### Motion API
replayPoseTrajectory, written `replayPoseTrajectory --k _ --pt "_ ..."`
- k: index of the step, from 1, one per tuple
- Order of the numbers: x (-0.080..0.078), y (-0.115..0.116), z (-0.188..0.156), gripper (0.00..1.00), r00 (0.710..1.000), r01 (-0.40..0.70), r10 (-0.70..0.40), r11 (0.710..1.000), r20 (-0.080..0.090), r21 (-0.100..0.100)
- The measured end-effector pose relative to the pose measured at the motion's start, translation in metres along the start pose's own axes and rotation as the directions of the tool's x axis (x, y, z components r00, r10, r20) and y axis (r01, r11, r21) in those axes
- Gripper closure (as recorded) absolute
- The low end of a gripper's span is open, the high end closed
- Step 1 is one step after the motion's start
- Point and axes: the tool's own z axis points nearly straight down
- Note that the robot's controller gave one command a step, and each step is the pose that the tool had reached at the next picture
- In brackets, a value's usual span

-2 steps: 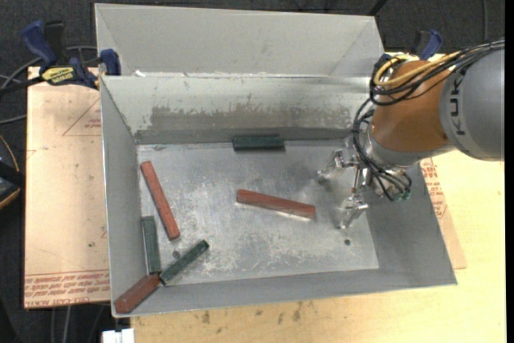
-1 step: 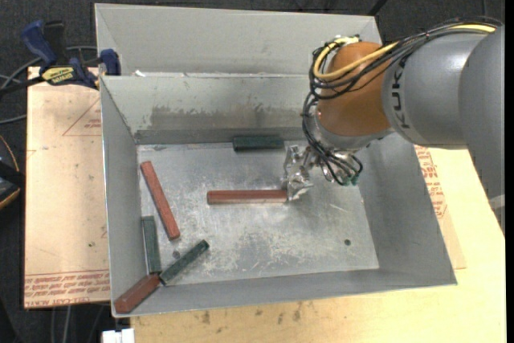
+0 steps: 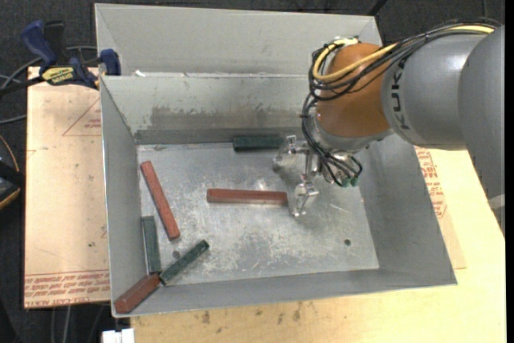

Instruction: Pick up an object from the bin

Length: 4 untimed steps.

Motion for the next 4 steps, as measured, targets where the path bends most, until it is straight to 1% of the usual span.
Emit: replayPoseTrajectory --k 1,2,3,4 --pt "0.0 0.0 0.0 0.0 1.0 0.0 0.0 1.0 0.0 0.0" --pt "-0.003 0.04 -0.001 1.0 0.995 -0.099 0.099 0.995 0.007 0.004" --pt "-0.003 0.04 -0.001 1.0 0.995 -0.1 0.099 0.995 0.007 0.004" --pt "0.007 0.053 -0.145 1.0 0.995 -0.099 0.099 0.995 -0.006 -0.001"
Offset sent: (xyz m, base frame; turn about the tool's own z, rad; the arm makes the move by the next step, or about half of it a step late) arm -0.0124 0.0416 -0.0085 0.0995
